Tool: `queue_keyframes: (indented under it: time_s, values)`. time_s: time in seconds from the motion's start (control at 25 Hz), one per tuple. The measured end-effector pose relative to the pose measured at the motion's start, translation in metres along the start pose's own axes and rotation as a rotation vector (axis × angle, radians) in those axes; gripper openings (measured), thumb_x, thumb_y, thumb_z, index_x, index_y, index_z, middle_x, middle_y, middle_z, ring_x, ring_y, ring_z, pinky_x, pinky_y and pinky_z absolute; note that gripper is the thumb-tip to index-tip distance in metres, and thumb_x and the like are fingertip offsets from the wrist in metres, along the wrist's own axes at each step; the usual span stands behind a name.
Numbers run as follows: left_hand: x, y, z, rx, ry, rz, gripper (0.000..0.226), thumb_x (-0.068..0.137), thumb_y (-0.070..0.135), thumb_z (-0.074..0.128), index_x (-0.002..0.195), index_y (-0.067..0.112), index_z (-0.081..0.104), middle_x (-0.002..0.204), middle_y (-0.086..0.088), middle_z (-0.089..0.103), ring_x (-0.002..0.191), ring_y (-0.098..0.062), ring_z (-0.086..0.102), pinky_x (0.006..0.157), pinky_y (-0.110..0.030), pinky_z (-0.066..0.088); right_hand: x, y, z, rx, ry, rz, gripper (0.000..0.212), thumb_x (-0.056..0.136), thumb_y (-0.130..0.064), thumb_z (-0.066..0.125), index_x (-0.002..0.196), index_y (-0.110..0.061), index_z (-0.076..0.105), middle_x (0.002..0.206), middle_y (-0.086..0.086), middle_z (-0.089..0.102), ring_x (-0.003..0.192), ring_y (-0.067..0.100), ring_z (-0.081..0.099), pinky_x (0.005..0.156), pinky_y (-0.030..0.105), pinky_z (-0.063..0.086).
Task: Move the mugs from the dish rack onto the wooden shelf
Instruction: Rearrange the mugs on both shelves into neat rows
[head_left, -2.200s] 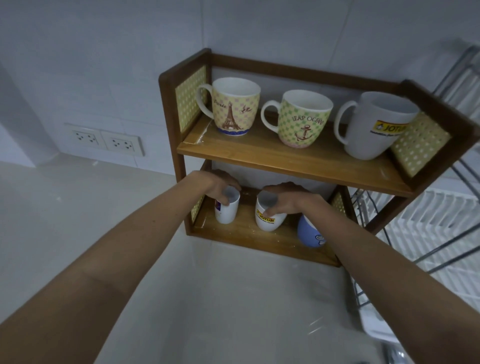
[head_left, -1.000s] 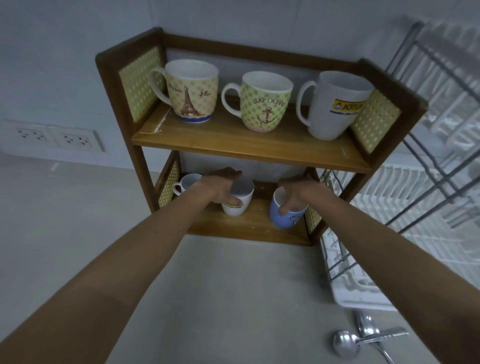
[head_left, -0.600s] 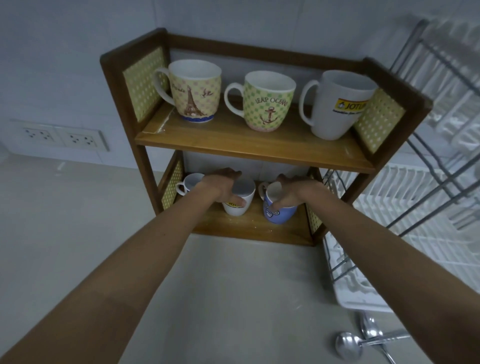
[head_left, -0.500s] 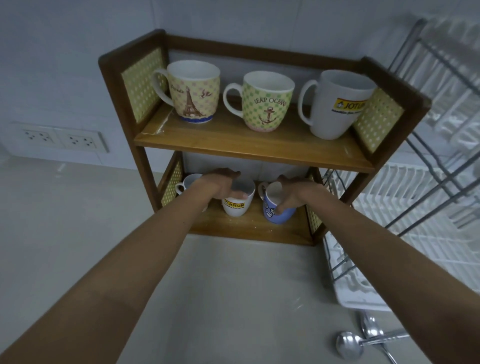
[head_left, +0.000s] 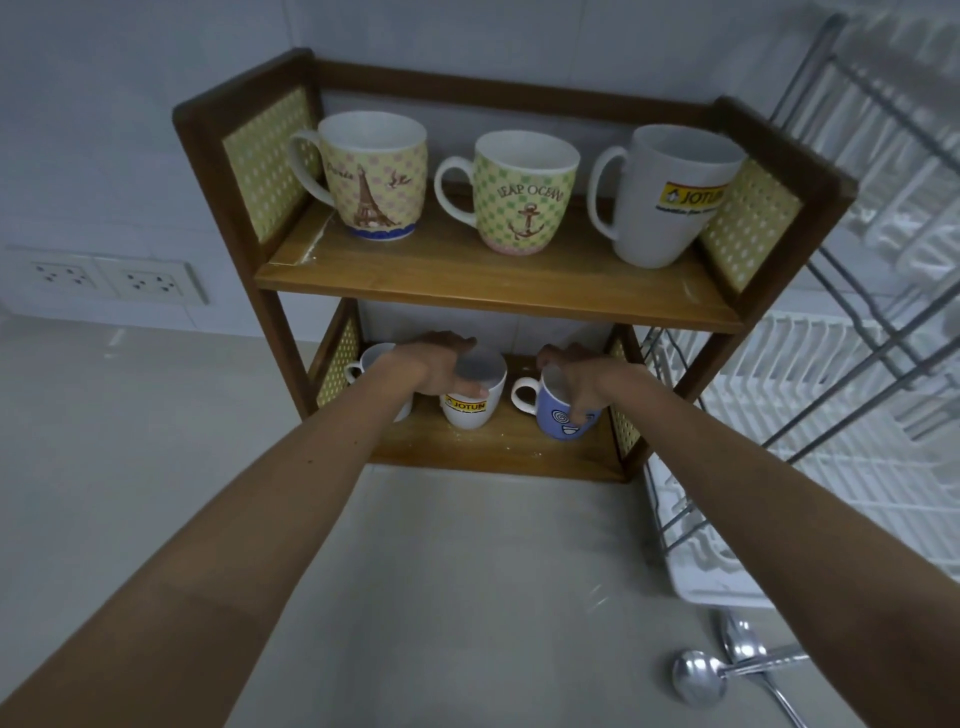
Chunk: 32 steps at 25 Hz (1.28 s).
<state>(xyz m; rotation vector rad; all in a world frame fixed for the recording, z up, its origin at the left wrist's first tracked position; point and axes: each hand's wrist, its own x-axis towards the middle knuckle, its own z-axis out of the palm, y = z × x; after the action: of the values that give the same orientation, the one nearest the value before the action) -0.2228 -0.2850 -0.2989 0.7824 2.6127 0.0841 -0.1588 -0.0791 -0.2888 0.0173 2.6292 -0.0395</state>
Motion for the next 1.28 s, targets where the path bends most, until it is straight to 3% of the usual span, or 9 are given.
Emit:
queue_keyframes:
  time_s: [0.24, 0.4, 0.48, 0.6, 0.68, 0.76, 0.92, 1.12, 1.28]
  values:
    - [-0.003, 0.001, 0.004, -0.031, 0.022, 0.029, 0.091, 0.082, 0.063, 0.054, 0.152, 0.023, 0.013, 0.159, -0.003, 0.019, 0.143, -0.025, 0.024, 0.112, -0.039, 0.027, -0.004, -0.001, 0.005, 0.009, 0.023, -0.034, 0.089, 0.069, -0.001, 0.077, 0.140, -0.019, 0.026, 0.135, 0.013, 0.039, 0.120, 0.032, 0.045, 0.081, 0.034, 0.047]
    - [-0.014, -0.019, -0.004, -0.111, 0.007, 0.015, 0.098, 0.080, 0.067, 0.051, 0.152, 0.023, 0.001, 0.161, -0.001, 0.012, 0.145, -0.024, 0.020, 0.115, -0.043, 0.026, -0.002, -0.002, -0.003, -0.034, -0.033, -0.035, 0.089, 0.067, 0.003, 0.076, 0.138, -0.020, 0.028, 0.132, 0.013, 0.041, 0.114, 0.030, 0.048, 0.077, 0.035, 0.048]
    - [-0.022, -0.038, -0.007, -0.016, -0.018, -0.046, 0.095, 0.081, 0.063, 0.055, 0.152, 0.020, 0.008, 0.161, -0.002, 0.011, 0.145, -0.024, 0.019, 0.114, -0.043, 0.027, -0.001, -0.003, -0.006, -0.103, -0.049, -0.038, 0.083, 0.068, 0.004, 0.074, 0.136, -0.021, 0.032, 0.131, 0.012, 0.041, 0.106, 0.027, 0.048, 0.073, 0.034, 0.043]
    - [-0.030, -0.059, -0.001, 0.076, -0.027, -0.122, 0.087, 0.082, 0.046, 0.066, 0.150, 0.019, 0.018, 0.156, -0.007, 0.027, 0.138, -0.028, 0.034, 0.107, -0.042, 0.038, 0.001, -0.005, -0.010, -0.093, -0.117, -0.001, 0.080, 0.075, -0.007, 0.073, 0.139, -0.024, 0.028, 0.140, 0.012, 0.034, 0.119, 0.033, 0.043, 0.085, 0.038, 0.044]
    - [-0.029, -0.063, 0.004, 0.088, 0.057, -0.129, 0.079, 0.084, 0.039, 0.066, 0.148, 0.023, 0.022, 0.151, -0.008, 0.036, 0.134, -0.028, 0.039, 0.104, -0.040, 0.040, 0.005, -0.010, -0.013, -0.082, -0.147, 0.022, 0.100, 0.069, -0.024, 0.081, 0.145, -0.031, 0.015, 0.147, 0.011, 0.027, 0.130, 0.036, 0.036, 0.097, 0.049, 0.044]
    - [-0.026, -0.064, 0.006, 0.111, 0.103, -0.124, 0.074, 0.085, 0.040, 0.065, 0.147, 0.026, 0.027, 0.148, -0.008, 0.041, 0.132, -0.029, 0.042, 0.102, -0.039, 0.041, 0.009, -0.021, -0.015, -0.008, -0.038, -0.004, 0.107, 0.066, -0.045, 0.080, 0.146, -0.037, 0.010, 0.153, 0.007, 0.021, 0.136, 0.036, 0.028, 0.103, 0.056, 0.037]
    - [-0.022, -0.067, 0.009, 0.109, 0.113, -0.138, 0.073, 0.084, 0.041, 0.065, 0.145, 0.030, 0.029, 0.146, -0.008, 0.044, 0.130, -0.029, 0.044, 0.100, -0.039, 0.042, 0.021, -0.057, -0.009, 0.095, 0.206, -0.150, 0.105, 0.066, -0.067, 0.067, 0.149, -0.035, 0.012, 0.157, 0.000, 0.023, 0.138, 0.028, 0.030, 0.107, 0.048, 0.032]
    - [-0.021, -0.069, 0.016, 0.054, 0.172, -0.110, 0.072, 0.084, 0.036, 0.067, 0.145, 0.026, 0.031, 0.145, -0.010, 0.044, 0.129, -0.030, 0.044, 0.101, -0.038, 0.042, 0.031, -0.077, 0.001, 0.088, 0.250, -0.170, 0.094, 0.064, -0.057, 0.073, 0.142, -0.024, 0.034, 0.140, 0.005, 0.044, 0.121, 0.027, 0.047, 0.091, 0.041, 0.046]
    - [-0.020, -0.069, 0.018, 0.048, 0.208, -0.090, 0.068, 0.084, 0.033, 0.068, 0.143, 0.024, 0.036, 0.144, -0.010, 0.046, 0.129, -0.030, 0.045, 0.101, -0.038, 0.042, 0.030, -0.077, 0.003, 0.125, 0.253, -0.175, 0.092, 0.064, -0.053, 0.076, 0.141, -0.022, 0.036, 0.139, 0.006, 0.045, 0.120, 0.026, 0.048, 0.091, 0.040, 0.047]
